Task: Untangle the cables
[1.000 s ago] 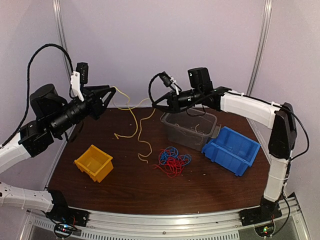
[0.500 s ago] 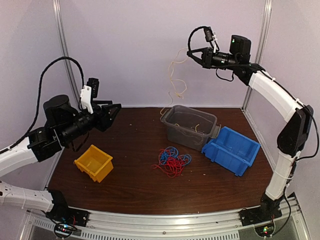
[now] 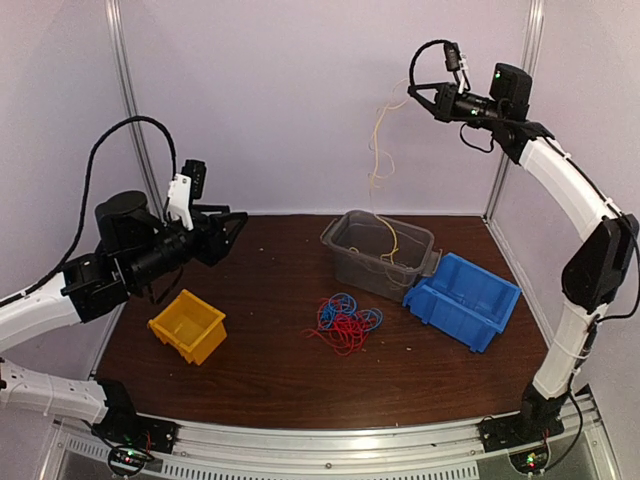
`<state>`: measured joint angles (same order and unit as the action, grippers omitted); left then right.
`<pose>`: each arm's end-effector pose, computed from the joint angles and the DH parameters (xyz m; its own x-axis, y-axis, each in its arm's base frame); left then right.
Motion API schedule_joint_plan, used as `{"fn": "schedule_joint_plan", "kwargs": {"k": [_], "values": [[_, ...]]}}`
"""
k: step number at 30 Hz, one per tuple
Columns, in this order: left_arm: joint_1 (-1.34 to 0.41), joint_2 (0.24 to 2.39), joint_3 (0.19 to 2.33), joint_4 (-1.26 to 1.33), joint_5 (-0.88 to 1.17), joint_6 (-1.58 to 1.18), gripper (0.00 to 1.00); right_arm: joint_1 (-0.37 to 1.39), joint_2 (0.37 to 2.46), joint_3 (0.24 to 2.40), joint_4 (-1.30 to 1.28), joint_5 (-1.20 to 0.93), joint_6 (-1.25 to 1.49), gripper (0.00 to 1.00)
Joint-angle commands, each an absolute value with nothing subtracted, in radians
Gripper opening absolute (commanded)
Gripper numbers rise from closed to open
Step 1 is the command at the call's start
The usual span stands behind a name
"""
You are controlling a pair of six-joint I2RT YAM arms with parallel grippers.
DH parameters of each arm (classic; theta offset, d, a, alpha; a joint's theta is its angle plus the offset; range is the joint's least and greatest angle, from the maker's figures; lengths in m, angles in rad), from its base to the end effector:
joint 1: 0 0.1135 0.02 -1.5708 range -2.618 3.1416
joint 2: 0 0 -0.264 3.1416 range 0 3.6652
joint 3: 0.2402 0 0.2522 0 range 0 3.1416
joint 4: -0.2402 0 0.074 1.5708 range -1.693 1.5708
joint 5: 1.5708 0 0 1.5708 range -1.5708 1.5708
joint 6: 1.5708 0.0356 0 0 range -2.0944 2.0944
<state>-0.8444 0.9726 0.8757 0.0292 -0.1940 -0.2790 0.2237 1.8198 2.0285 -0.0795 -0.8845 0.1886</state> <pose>0.1576 -0.1671 0.3603 -0.2100 -0.1705 -0.9627 0.5700 0.7787 -0.2622 0.3918 0.1174 0.4912 -0.0432 0.1120 -0.9928 -0.8964 0.4344 0.0880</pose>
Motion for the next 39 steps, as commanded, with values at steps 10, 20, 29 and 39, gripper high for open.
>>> {"fn": "schedule_joint_plan", "kwargs": {"k": [10,20,29,39], "values": [[-0.844,0.945,0.869,0.052,-0.188,-0.284,0.48,0.224,1.705,1.719,-0.002,-0.883,0.149,0.0],[-0.843,0.958,0.841,0.072,-0.205,-0.281,0.48,0.227,1.741,1.465,-0.012,-0.894,0.075,0.0],[-0.844,0.983,0.837,0.086,-0.195,-0.289,0.48,0.235,1.834,1.421,-0.125,-0.885,0.013,0.16],[-0.844,1.007,0.842,0.082,-0.188,-0.293,0.48,0.239,1.769,1.34,-0.12,-0.823,-0.055,0.51]]}}
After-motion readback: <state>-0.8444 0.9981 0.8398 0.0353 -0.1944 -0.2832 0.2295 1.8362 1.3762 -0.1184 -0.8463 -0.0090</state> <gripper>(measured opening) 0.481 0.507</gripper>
